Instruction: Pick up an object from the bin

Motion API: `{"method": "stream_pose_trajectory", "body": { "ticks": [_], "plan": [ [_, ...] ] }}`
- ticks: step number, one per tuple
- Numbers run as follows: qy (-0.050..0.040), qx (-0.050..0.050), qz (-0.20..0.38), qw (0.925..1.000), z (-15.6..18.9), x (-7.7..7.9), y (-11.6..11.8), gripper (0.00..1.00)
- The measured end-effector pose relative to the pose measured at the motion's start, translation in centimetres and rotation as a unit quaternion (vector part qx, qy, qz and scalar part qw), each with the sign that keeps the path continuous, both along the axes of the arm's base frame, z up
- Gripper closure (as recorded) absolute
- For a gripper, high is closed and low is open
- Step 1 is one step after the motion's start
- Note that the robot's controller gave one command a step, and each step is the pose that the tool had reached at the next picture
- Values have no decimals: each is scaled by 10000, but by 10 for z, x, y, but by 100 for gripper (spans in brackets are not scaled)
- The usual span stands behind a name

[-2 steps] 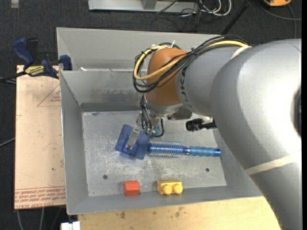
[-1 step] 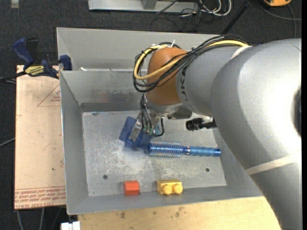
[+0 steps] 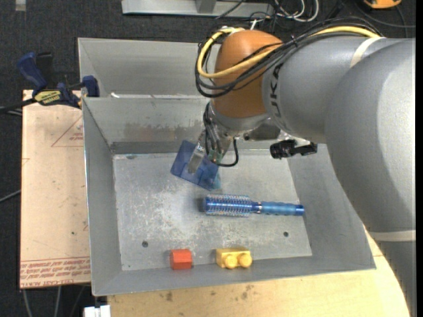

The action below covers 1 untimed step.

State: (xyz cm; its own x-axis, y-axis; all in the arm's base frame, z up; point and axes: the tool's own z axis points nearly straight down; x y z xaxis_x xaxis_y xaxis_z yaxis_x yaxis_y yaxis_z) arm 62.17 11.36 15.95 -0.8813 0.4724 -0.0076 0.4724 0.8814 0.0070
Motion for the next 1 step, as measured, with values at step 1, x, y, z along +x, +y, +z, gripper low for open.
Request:
{"method": "stream_pose_trajectory", "body": {
  "ticks": [1],
  "plan": [
    [36,-9,13,10000,3,0,0,100]
  ]
}}
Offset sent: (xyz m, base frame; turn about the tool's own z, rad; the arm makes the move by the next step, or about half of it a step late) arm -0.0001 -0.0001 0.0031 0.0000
